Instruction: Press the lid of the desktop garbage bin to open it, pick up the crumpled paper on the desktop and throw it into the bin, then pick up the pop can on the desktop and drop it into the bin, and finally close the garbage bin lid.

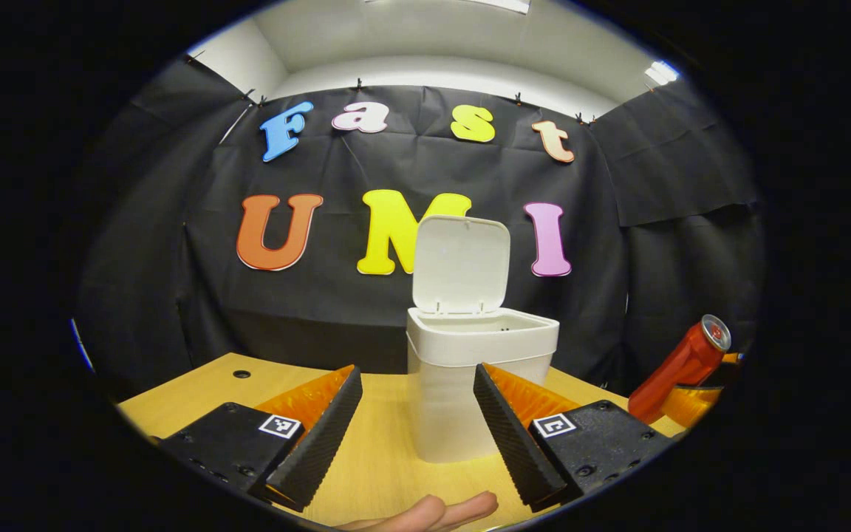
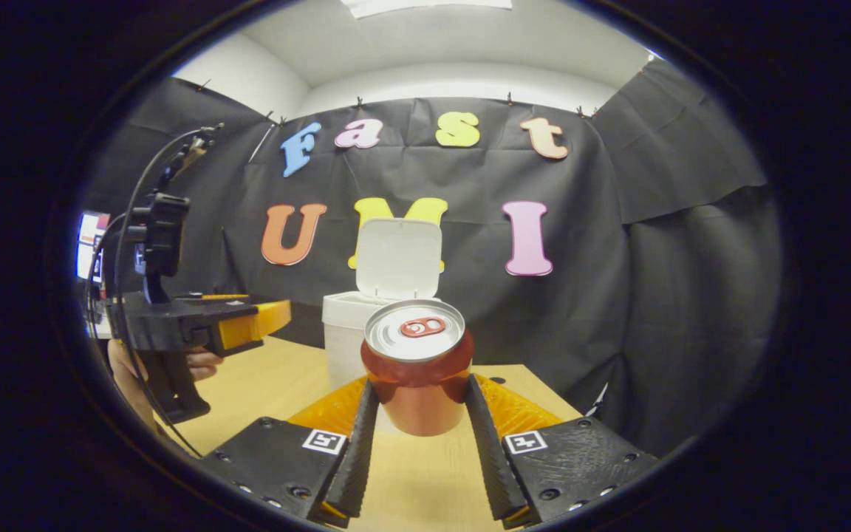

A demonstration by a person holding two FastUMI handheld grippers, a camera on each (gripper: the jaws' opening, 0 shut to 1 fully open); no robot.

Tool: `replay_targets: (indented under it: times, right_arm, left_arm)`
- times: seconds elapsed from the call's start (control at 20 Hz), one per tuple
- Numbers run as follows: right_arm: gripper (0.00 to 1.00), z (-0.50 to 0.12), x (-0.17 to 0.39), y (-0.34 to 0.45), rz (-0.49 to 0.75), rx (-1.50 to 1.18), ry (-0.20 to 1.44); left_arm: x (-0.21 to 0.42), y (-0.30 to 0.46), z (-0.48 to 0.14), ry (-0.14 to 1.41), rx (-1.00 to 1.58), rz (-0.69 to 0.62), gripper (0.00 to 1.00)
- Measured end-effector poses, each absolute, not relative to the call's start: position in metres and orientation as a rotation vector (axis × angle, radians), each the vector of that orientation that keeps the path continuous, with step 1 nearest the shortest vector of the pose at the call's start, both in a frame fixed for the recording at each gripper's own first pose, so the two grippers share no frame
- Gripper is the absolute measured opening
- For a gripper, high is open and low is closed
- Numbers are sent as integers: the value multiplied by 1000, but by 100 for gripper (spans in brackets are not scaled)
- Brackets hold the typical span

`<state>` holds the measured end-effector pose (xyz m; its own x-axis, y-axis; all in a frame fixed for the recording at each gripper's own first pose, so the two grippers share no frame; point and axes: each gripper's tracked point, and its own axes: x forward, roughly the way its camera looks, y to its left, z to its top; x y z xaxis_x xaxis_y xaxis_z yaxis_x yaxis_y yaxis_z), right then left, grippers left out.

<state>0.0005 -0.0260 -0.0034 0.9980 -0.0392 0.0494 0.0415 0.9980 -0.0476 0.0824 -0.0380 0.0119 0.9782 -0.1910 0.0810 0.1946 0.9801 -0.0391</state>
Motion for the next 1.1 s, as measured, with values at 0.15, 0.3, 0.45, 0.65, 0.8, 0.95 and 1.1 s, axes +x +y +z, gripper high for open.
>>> replay_targets:
  times: [0.15, 0.3, 0.45, 0.65, 0.8, 0.95, 1.1]
  right_arm:
    - [63, 1, 1, -17, -15, -41, -25]
    - [63, 11, 1, -11, -6, -39, -24]
    - [63, 28, 5, -3, 11, -49, -25]
    - [63, 71, 13, 6, 39, -59, -51]
    - [63, 102, 22, 18, 66, -69, -67]
    - [63, 120, 37, 29, 88, -77, -55]
    - [64, 128, 62, 42, 102, -100, -5]
  left_arm:
    - [76, -11, 8, -65, -67, -152, 98]
    - [65, 12, 2, -55, -68, -92, 98]
    - [58, 11, 5, -63, -72, -115, 97]
    - [52, 15, 0, -45, -48, -113, 97]
    - [50, 12, -2, -39, -40, -129, 98]
    - [49, 11, -4, -35, -16, -132, 98]
    - [50, 15, -5, -31, 5, -119, 98]
